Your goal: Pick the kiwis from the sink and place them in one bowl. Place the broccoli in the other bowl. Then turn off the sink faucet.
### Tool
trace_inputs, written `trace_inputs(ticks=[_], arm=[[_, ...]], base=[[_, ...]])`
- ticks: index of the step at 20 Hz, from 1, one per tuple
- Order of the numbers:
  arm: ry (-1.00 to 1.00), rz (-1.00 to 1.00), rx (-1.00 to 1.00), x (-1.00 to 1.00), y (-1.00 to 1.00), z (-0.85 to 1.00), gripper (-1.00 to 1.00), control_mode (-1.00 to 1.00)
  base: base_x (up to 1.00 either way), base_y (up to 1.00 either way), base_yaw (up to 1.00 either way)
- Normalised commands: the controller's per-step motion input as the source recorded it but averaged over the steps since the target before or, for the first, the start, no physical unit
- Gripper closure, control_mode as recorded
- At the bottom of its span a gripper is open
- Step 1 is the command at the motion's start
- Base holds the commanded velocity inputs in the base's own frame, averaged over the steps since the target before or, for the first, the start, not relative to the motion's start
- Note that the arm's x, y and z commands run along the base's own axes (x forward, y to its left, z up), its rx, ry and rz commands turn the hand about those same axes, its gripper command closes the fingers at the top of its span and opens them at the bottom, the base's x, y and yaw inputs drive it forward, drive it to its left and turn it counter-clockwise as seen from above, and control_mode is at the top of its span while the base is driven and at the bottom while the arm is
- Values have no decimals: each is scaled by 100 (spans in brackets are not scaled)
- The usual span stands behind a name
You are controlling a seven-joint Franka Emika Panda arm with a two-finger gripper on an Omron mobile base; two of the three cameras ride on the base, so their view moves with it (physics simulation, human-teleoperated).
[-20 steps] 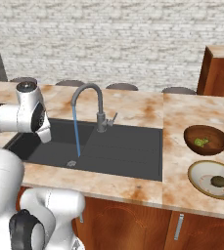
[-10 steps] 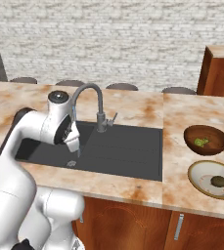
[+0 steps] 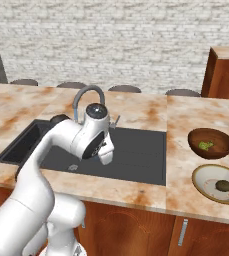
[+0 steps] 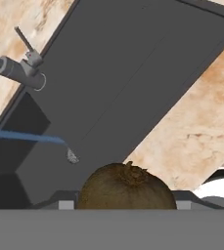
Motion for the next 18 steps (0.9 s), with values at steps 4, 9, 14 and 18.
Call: trace_inputs(ticks=[4, 9, 14, 18], arm=[[1, -2, 1, 0, -92, 0, 100, -100], [10, -10, 0, 0, -81, 0, 100, -100], [20, -21, -1, 0, -77, 0, 100, -100], [14, -19, -1, 0, -70, 0, 100, -100]], base=[[0, 0, 0], [0, 0, 0], [0, 0, 0], [0, 0, 0]])
